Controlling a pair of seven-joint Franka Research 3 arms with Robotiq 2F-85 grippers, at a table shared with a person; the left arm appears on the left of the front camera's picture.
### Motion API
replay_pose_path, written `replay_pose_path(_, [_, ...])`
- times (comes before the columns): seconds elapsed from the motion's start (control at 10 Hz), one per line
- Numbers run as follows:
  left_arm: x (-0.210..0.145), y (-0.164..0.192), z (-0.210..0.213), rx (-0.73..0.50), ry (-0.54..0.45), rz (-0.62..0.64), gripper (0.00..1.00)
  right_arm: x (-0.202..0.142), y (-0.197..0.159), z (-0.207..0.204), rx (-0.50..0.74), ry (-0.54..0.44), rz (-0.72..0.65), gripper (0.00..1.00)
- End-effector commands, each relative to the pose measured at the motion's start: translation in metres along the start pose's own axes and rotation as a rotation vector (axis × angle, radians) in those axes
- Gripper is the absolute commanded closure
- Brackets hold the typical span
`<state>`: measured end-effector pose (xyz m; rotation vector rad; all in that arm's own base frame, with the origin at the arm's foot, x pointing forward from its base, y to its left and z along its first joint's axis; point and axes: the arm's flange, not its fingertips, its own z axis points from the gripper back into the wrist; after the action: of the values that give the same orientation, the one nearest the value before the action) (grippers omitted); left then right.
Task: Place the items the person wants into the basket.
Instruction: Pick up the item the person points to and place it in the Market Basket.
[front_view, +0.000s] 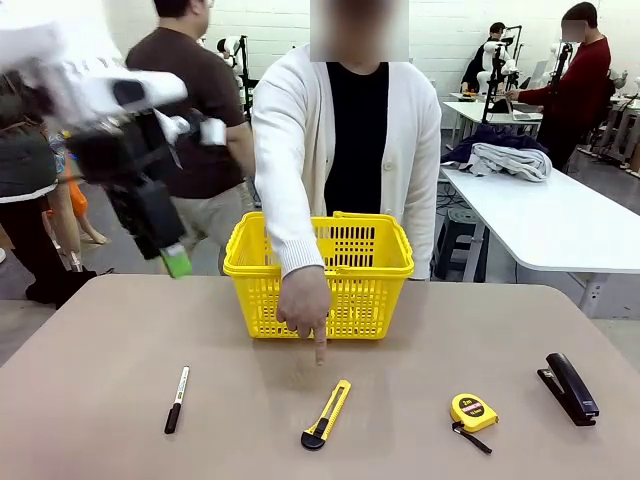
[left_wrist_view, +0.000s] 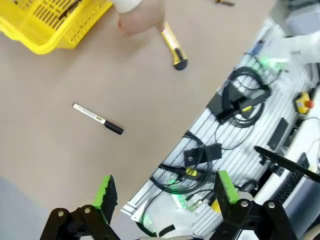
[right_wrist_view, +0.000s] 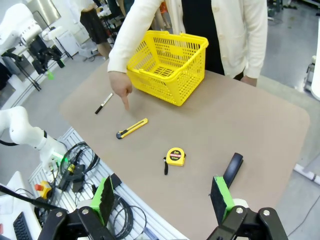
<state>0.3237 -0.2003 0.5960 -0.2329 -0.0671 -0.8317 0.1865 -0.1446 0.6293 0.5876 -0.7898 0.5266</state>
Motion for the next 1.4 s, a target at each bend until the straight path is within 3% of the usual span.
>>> replay_pose_path(0.0, [0.025, -0.006, -0.029, 0.159, 0.028, 0.070, 0.00, -0.002, 0.000, -0.002, 0.003, 0.002, 0.000, 0.00])
replay_pose_path(0.2, [0.041, -0.012, -0.060, 0.268, 0.019, 0.110, 0.00, -0.002, 0.000, -0.002, 0.003, 0.002, 0.000, 0.00])
replay_pose_path(0.5, [0.066, -0.019, -0.089, 0.286, 0.007, 0.150, 0.00, -0.002, 0.000, -0.002, 0.003, 0.002, 0.000, 0.00])
replay_pose_path(0.7, [0.068, -0.009, -0.088, 0.281, -0.031, 0.163, 0.00, -0.002, 0.000, -0.002, 0.003, 0.002, 0.000, 0.00])
replay_pose_path(0.8, [0.063, -0.016, -0.092, 0.261, 0.009, 0.139, 0.00, -0.002, 0.000, -0.002, 0.003, 0.002, 0.000, 0.00])
replay_pose_path(1.3, [0.063, -0.016, -0.092, 0.261, 0.009, 0.139, 0.00, -0.002, 0.000, -0.002, 0.003, 0.002, 0.000, 0.00])
